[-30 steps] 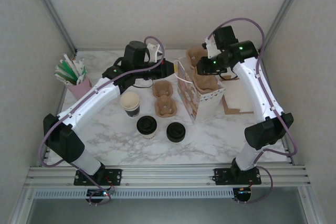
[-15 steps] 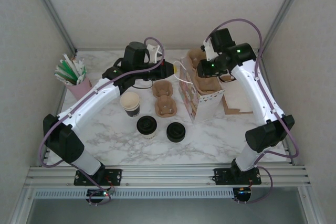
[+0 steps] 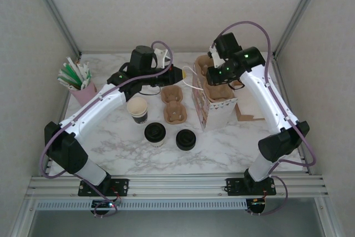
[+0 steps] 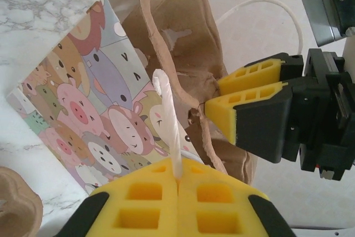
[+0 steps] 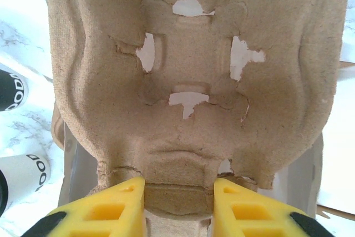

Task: Pack the takeout coffee

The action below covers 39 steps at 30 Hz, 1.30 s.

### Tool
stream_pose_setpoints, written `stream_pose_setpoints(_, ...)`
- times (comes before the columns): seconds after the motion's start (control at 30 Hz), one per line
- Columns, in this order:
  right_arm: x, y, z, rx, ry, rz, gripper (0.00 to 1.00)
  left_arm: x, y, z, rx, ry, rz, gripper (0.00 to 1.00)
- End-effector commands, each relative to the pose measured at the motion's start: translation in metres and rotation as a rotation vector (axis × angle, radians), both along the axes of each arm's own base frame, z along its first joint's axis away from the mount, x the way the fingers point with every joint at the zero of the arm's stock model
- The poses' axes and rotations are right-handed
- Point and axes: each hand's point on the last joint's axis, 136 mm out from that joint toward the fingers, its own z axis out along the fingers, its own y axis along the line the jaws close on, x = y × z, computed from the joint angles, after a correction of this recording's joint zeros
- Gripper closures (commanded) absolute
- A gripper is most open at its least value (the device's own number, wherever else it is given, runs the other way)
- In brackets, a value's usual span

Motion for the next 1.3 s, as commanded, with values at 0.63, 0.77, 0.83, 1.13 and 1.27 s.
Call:
stream_pose_setpoints(0.63, 0.001, -0.012, -0.037, -0.128, 0.099, -0.099, 0.72, -0.005, 0.01, 0.014, -0.016, -0.046, 0.007, 1.0)
stream_pose_setpoints(0.77, -0.004, -0.01, -0.039, -0.138, 0.102, -0.084, 0.72, -0.005, 0.01, 0.014, -0.017, -0.047, 0.009, 1.0)
stream_pose_setpoints(0.83, -0.006, -0.009, -0.042, -0.142, 0.106, -0.08, 0.73, -0.004, 0.01, 0.013, -0.016, -0.045, 0.013, 1.0)
stream_pose_setpoints(1.13, -0.008, -0.011, -0.059, -0.162, 0.127, -0.081, 0.73, -0.003, 0.012, 0.011, -0.016, -0.039, 0.021, 1.0)
stream_pose_setpoints(1.27, -0.007, -0.01, -0.064, -0.166, 0.142, -0.09, 0.73, -0.003, 0.012, 0.011, -0.016, -0.04, 0.021, 1.0)
